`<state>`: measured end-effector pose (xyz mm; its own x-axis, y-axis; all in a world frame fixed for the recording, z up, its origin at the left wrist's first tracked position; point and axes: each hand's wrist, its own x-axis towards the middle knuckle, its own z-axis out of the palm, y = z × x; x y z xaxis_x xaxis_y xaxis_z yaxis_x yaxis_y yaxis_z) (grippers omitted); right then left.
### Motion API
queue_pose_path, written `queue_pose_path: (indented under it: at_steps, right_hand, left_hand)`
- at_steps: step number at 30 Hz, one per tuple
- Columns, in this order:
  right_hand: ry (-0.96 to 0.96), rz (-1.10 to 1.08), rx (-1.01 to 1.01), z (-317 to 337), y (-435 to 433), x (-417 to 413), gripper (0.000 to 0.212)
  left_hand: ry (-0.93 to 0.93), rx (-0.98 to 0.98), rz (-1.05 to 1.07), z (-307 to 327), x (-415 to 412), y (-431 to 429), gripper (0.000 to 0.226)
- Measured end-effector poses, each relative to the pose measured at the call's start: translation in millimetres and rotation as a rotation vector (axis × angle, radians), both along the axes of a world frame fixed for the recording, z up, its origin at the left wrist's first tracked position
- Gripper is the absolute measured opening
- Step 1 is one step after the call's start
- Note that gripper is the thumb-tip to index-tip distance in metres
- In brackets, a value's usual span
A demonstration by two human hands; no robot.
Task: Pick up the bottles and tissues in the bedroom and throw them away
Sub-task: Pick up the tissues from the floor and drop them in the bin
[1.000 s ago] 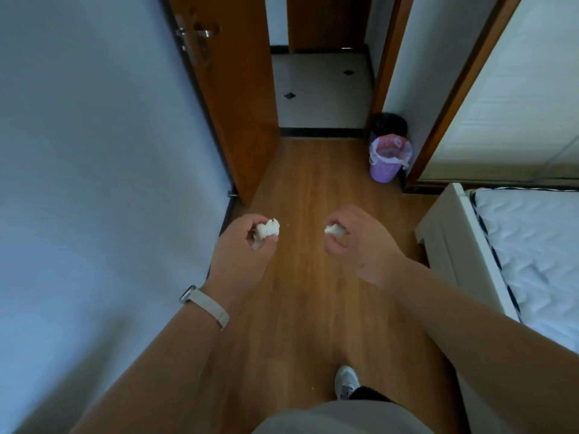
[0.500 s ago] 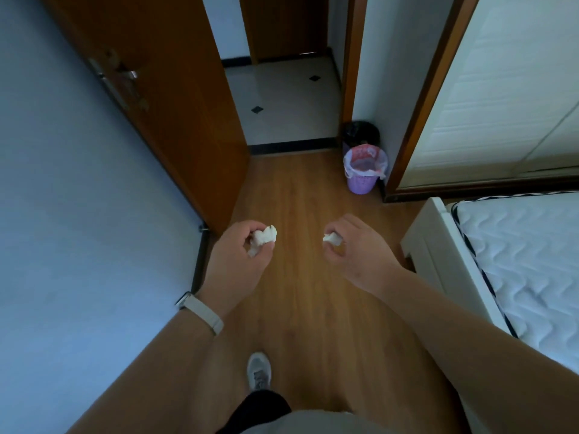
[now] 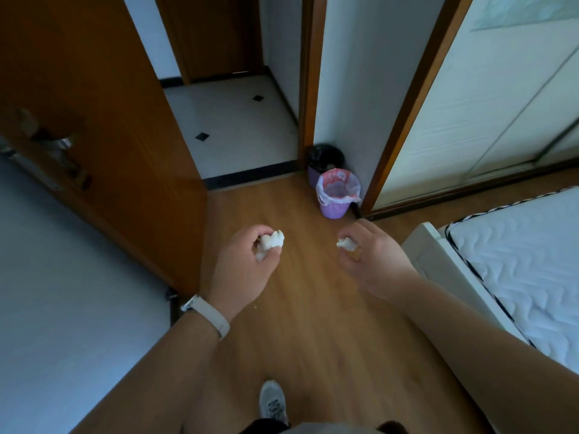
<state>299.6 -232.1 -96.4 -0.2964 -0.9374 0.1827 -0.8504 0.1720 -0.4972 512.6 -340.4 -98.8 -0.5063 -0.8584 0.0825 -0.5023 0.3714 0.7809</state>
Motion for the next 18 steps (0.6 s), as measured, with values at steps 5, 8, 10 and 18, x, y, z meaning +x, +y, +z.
queue_pose_path:
  at_steps: [5,8,10,18]
  right_hand:
    - [0.012,-0.076,-0.044,11.0,-51.9,10.2,0.021]
    - [0.027,-0.085,-0.020,11.8,-79.7,2.8,0.020]
    - [0.021,-0.092,-0.027,8.6,-98.3,-5.4,0.021]
    - [-0.134,-0.152,-0.066,-31.7,-187.7,-54.8,0.015]
  left_hand:
    - [0.005,-0.013,-0.064,1.7,6.8,-67.2,0.023]
    - [0.025,-0.004,-0.078,1.3,1.4,-97.4,0.023]
    - [0.021,-0.005,-0.086,-1.1,-4.8,-115.7,0.023]
    - [-0.074,-0.043,-0.083,-13.1,-45.7,-201.0,0.024]
